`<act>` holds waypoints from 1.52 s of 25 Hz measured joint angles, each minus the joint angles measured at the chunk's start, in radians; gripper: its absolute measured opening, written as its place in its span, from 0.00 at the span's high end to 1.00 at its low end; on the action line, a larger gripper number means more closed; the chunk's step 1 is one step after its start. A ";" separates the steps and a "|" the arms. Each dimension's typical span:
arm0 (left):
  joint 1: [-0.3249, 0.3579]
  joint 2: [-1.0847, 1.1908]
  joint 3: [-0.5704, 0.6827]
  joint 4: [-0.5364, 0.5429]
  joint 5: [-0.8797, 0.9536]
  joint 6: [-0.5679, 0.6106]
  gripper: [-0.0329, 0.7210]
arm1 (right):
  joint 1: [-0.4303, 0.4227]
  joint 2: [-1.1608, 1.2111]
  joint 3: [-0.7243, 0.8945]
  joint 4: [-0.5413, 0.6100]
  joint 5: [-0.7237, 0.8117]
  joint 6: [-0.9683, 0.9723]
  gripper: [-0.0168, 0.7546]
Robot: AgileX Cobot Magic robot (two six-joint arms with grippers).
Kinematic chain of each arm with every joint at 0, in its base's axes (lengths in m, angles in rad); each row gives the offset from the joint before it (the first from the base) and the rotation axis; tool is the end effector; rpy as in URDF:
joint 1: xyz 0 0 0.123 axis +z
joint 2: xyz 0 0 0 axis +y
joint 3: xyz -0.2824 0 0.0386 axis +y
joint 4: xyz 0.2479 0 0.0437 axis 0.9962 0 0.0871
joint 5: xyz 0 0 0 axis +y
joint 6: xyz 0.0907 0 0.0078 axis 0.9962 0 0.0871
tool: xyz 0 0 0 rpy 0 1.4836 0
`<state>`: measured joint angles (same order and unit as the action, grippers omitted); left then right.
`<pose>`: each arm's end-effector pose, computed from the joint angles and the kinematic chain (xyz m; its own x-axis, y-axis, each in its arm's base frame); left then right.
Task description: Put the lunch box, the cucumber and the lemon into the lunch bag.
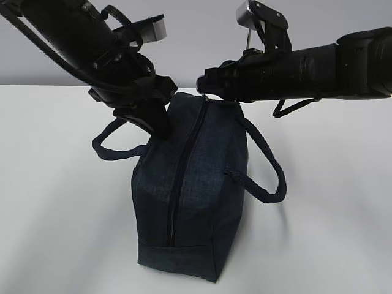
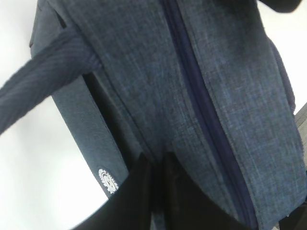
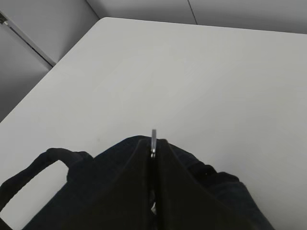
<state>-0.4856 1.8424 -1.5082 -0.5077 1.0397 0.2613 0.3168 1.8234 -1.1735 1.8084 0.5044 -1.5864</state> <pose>0.3265 -0.2155 0.2668 -0.8396 0.4294 -0.3327 0.5379 0.7426 -0.3990 0.3712 0.1668 0.2379 -0.5574 0.0510 -0.8287 -0.5578 0.7163 0.4192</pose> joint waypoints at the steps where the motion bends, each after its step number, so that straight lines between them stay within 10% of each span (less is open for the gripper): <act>1: 0.000 0.000 0.000 0.000 0.000 0.004 0.96 | 0.000 0.000 0.000 0.000 0.000 0.000 0.98; 38: 0.000 -0.122 0.000 0.000 0.074 0.175 0.96 | -0.061 0.008 -0.052 -0.002 -0.038 -0.042 0.98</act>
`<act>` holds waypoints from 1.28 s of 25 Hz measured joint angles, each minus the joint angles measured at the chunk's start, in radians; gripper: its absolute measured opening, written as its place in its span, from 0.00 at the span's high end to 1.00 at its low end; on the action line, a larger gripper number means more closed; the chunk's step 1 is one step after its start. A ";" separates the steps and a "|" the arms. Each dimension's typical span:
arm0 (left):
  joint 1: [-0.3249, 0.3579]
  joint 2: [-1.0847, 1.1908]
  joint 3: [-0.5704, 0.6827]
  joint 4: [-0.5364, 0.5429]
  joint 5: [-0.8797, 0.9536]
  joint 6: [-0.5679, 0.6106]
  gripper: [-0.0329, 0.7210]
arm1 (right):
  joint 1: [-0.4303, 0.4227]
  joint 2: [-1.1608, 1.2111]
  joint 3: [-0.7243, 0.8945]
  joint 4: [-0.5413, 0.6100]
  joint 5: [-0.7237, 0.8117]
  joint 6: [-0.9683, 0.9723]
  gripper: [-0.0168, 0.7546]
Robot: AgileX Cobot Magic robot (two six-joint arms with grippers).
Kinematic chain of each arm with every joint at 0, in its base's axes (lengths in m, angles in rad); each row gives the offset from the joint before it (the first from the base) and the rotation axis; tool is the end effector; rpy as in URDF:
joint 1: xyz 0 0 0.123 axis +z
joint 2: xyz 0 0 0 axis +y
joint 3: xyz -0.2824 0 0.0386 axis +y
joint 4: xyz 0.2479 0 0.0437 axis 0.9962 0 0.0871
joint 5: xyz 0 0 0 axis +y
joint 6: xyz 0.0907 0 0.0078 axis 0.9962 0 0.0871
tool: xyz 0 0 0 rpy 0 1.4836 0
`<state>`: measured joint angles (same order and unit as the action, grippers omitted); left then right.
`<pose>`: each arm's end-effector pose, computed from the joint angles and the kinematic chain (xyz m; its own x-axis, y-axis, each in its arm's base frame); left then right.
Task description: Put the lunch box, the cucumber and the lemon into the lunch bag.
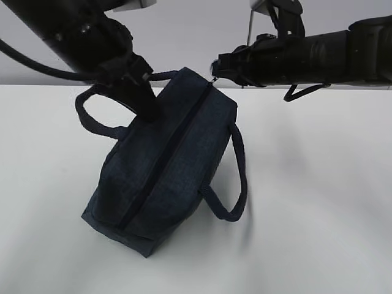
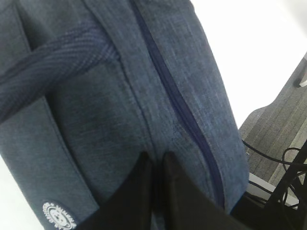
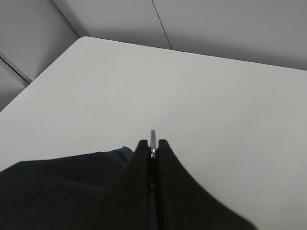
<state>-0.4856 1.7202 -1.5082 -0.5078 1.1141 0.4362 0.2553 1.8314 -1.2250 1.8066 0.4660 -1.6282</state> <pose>0.3021 -0.2044 0.3112 -0.6933 0.5636 -0.4491 0.7141 0.6211 -0.3230 0.3905 0.1431 0.2485 -0.4965 0.0600 -0.8660 -0.5260 0.7728 0.3551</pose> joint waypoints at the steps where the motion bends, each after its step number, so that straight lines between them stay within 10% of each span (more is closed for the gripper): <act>1: 0.000 -0.005 0.000 -0.006 0.002 0.005 0.96 | 0.000 0.000 0.000 0.000 0.000 0.000 0.98; 32: 0.002 -0.095 0.000 -0.138 0.073 0.038 0.96 | -0.006 0.000 -0.002 -0.002 0.000 -0.027 0.98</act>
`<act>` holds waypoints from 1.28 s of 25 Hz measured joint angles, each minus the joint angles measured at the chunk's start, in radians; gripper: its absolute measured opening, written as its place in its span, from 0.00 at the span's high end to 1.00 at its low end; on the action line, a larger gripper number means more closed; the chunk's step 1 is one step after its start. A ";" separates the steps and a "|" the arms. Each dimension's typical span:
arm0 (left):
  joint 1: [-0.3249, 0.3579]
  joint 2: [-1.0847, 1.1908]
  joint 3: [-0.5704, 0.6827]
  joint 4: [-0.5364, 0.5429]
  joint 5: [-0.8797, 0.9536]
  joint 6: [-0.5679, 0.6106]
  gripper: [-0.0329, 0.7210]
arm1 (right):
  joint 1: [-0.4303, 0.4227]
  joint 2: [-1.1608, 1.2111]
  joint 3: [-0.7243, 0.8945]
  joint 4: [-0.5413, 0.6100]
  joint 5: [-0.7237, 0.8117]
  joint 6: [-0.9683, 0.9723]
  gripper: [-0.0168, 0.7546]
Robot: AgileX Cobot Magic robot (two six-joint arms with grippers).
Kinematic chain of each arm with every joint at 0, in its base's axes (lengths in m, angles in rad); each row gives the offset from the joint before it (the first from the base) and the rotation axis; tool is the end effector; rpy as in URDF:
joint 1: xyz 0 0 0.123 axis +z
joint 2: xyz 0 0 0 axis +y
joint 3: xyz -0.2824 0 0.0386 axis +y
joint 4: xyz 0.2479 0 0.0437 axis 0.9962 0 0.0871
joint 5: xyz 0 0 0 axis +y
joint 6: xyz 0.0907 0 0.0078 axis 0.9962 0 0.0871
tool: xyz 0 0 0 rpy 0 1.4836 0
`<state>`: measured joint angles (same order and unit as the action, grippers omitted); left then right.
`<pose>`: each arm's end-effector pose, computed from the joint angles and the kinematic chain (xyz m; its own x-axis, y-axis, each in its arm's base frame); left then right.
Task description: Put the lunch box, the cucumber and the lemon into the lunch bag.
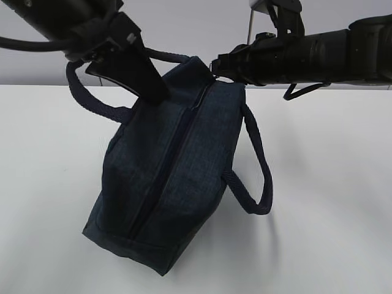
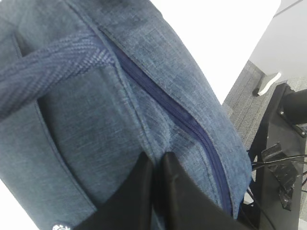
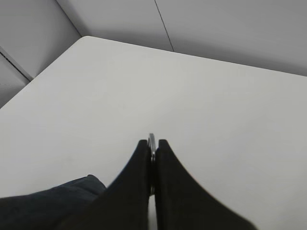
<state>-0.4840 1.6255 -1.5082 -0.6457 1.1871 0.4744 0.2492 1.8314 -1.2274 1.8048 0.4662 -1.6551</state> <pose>0.2748 -0.2019 0.3488 -0.6677 0.5368 -0.5158 0.7426 0.5285 -0.4113 0.3916 0.1409 0.2492 -0.4795 0.0409 -0.8766 -0.5361 0.7772 0.3295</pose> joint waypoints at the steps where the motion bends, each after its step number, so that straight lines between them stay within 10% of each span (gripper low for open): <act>1: 0.000 -0.005 0.000 -0.005 0.000 0.000 0.96 | 0.000 0.000 0.000 0.000 0.000 -0.002 0.98; 32: 0.005 -0.055 0.002 -0.092 -0.007 0.026 0.96 | 0.000 0.028 -0.009 0.003 -0.002 -0.018 0.98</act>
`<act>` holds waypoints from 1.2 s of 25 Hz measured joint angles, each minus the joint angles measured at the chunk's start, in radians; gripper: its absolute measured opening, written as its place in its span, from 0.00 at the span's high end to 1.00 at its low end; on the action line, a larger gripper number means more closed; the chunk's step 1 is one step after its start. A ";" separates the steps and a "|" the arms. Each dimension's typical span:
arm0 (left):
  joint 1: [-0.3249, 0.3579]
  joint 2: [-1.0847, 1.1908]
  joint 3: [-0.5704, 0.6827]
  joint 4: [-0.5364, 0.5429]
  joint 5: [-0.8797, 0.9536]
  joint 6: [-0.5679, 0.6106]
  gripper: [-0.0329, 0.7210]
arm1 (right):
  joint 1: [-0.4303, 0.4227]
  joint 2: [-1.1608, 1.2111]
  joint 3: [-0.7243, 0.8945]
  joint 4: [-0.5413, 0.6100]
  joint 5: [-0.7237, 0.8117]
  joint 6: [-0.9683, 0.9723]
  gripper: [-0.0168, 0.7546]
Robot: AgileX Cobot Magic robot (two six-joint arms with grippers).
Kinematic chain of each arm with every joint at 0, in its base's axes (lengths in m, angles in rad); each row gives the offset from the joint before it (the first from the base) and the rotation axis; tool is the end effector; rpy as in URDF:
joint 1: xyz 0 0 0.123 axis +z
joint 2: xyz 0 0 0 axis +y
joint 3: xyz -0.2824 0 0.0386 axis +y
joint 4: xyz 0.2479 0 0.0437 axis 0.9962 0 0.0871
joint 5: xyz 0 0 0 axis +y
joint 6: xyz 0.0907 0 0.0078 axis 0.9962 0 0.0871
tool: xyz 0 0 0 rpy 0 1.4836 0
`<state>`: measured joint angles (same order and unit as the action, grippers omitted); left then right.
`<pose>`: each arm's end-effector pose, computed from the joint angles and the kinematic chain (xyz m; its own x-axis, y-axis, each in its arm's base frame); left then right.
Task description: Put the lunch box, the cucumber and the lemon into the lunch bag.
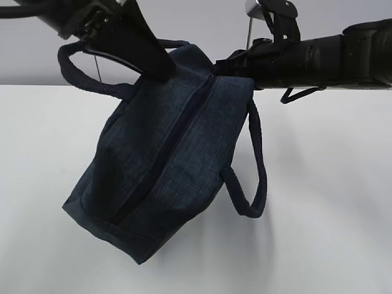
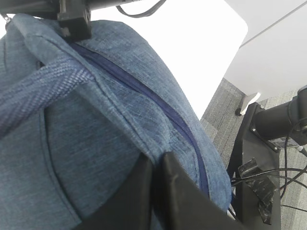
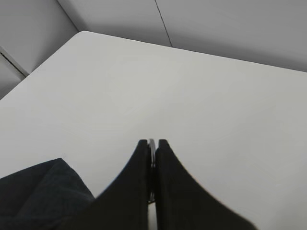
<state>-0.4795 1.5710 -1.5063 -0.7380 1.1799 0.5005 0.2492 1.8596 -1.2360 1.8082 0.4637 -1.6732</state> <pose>0.2621 -0.2001 0.3715 -0.6481 0.4836 -0.5883 0.7588 0.4757 -0.4449 0.3963 0.1418 0.2401 -0.4872 0.0257 -0.8729 -0.5354 0.7809 0.3218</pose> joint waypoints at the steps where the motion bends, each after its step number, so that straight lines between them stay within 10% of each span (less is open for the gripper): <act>1: 0.000 -0.001 0.000 -0.002 0.000 0.001 0.96 | 0.000 0.000 0.000 0.000 0.000 0.000 0.98; 17: 0.000 -0.005 0.000 0.037 0.012 -0.003 0.96 | 0.000 0.004 0.000 0.000 0.021 -0.004 0.96; 30: -0.002 -0.005 0.000 0.056 0.037 -0.022 0.96 | -0.017 0.009 0.000 0.000 0.002 -0.008 0.58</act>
<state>-0.4814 1.5664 -1.5063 -0.6825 1.2165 0.4785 0.2320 1.8689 -1.2360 1.8082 0.4660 -1.6816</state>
